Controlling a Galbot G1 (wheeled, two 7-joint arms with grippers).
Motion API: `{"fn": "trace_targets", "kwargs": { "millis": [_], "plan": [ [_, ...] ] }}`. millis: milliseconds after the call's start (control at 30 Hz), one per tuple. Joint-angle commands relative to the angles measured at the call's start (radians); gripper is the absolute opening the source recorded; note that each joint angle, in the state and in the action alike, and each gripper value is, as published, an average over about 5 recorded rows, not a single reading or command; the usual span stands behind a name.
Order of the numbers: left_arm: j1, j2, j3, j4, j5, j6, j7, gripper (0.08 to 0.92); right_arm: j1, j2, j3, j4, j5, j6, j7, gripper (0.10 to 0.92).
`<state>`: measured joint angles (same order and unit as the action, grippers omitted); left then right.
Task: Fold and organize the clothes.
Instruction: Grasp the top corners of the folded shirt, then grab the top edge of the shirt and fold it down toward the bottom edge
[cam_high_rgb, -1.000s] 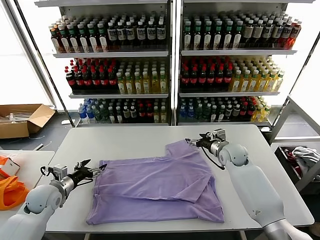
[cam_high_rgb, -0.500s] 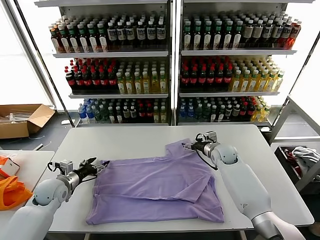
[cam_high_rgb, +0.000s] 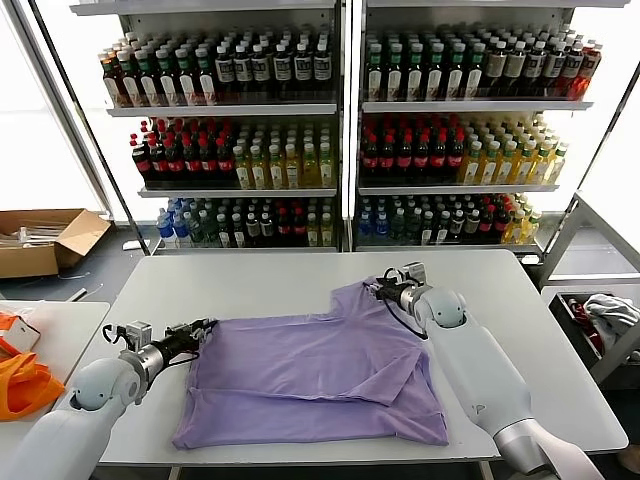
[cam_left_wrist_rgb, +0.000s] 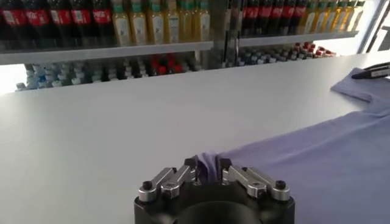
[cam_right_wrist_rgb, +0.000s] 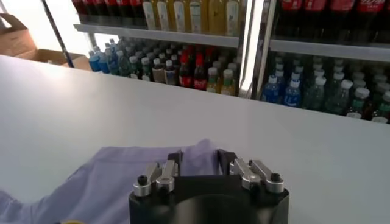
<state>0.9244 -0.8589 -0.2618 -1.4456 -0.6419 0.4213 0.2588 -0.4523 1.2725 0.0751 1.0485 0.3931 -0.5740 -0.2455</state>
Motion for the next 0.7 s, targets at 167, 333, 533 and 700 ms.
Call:
{"fn": "trace_targets", "kwargs": {
  "millis": [167,333,533,700],
  "plan": [
    [-0.001,0.008,-0.002,-0.038,-0.001,-0.004,0.004,0.109,-0.035,-0.008,0.039,0.098,0.063,-0.005,0.004,0.211],
    [0.010,0.021,-0.028,-0.085,-0.009,-0.005,0.003,0.084,-0.073,-0.038,0.075,0.194,0.099,-0.006,0.011,0.113],
    [0.093,0.052,-0.096,-0.198,-0.018,-0.005,-0.005,0.084,-0.187,-0.112,0.134,0.403,0.185,-0.008,0.035,0.105],
    [0.198,0.078,-0.161,-0.314,-0.017,-0.007,-0.018,0.085,-0.329,-0.185,0.208,0.618,0.237,-0.008,0.058,0.105]
  ]
}}
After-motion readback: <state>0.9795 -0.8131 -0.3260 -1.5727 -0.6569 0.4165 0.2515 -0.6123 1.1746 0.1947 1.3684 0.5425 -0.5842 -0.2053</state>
